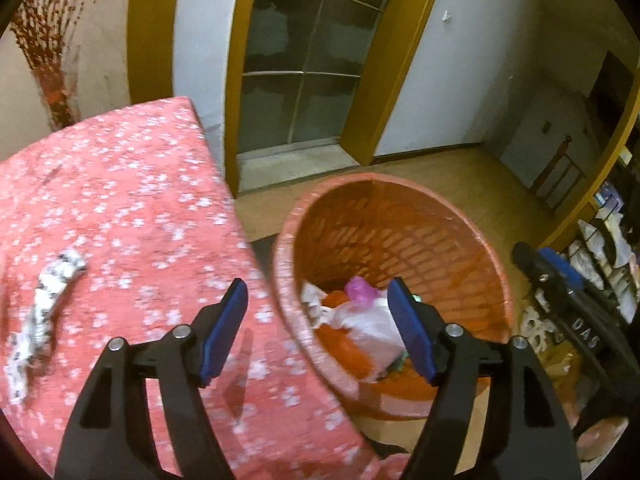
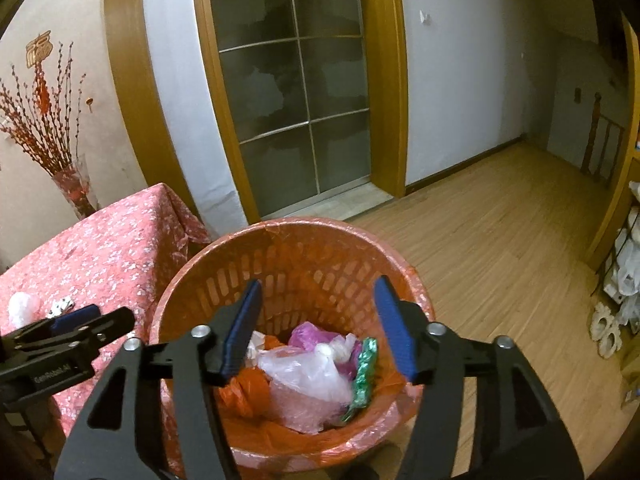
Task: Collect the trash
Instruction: 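Return to the table and grasp the clear plastic bag with the left gripper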
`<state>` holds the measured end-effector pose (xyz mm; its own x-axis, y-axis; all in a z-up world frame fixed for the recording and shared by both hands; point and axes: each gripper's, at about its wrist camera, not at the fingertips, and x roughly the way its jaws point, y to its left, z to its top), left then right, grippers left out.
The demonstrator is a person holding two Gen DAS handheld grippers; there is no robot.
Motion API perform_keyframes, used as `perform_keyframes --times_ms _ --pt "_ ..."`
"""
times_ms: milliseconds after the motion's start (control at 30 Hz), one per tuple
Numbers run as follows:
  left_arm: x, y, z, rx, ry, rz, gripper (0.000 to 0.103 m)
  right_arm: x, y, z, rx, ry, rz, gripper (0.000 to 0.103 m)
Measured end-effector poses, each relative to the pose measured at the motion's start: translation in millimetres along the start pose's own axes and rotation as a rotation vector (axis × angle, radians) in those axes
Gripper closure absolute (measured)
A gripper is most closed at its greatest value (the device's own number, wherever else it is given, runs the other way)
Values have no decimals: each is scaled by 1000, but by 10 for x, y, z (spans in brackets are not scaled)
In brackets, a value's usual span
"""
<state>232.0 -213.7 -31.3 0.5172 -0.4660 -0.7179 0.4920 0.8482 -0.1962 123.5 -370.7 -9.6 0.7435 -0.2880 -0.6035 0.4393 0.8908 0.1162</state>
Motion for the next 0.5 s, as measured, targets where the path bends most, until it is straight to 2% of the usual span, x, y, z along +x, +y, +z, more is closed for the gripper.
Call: perform_keyframes --times_ms 233,500 --pt "-238 288 -103 -9 -28 92 28 -85 131 5 -32 -19 1 27" --pt "-606 887 -171 -100 -80 198 25 -155 445 -34 -91 -25 18 16"
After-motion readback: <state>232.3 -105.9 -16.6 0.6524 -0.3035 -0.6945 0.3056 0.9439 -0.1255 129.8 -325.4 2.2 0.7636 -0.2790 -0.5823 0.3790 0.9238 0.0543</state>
